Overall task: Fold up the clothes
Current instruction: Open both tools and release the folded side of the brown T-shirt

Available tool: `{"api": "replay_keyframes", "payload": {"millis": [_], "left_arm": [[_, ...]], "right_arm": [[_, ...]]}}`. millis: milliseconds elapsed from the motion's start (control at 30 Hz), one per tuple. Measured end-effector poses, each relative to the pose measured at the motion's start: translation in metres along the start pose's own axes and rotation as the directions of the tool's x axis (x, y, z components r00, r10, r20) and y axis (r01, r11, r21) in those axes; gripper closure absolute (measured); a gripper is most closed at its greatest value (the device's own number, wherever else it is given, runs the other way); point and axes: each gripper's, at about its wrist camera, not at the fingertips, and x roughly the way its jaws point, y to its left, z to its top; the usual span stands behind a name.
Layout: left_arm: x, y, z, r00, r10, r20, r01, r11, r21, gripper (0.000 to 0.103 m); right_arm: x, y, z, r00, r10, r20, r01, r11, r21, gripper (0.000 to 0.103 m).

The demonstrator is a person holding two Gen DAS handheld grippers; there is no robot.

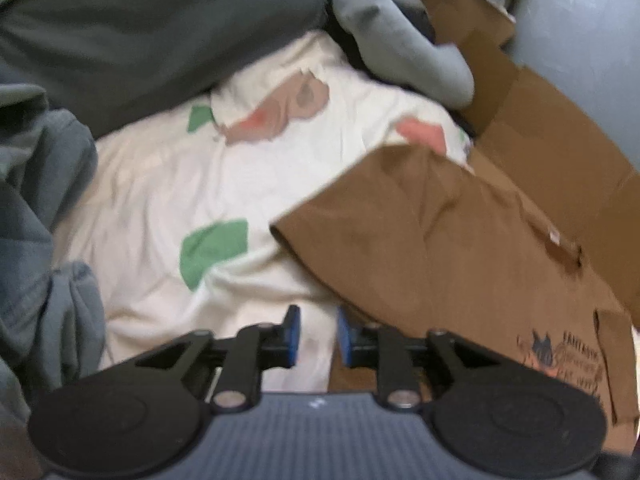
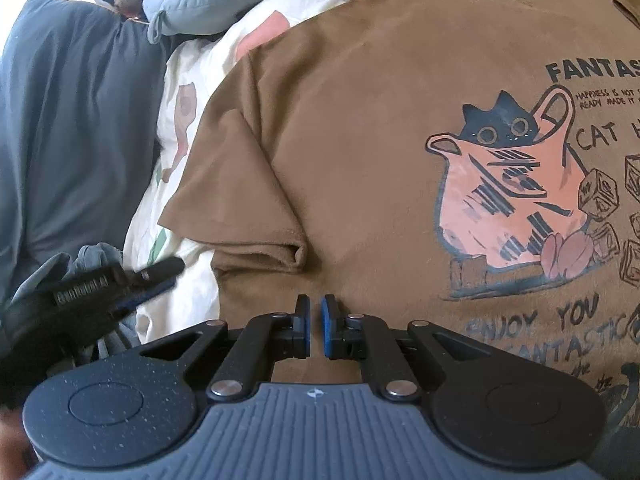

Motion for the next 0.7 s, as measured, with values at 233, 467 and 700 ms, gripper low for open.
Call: {"api": "replay_keyframes", "payload": {"millis": [233, 467, 700], "left_arm": [[0.011, 0.008, 0.025, 0.998, 0.046, 0.053, -0.043, 0.997, -0.066, 0.067], [0.027, 0.017, 0.035, 0.996, 0.051, 0.074, -0.040, 0.989, -0.145, 0.067], [0.039, 0.021, 0.035, 0.997, 0.008, 0.072, 0.006, 0.982, -0.191, 0.096]], "right_arm": [[-0.005, -0.002, 0.003, 1.000, -0.010, 0.002, 0.010, 1.000, -0.002, 0.097], [-0.013, -0.010, 0.017, 0.999, -0.026, 0.021, 0.027, 0.999, -0.047, 0.097], [-0.022, -0.010, 0.030, 0.998, -0.022, 0.062, 0.026, 0.998, -0.064, 0.097]]}}
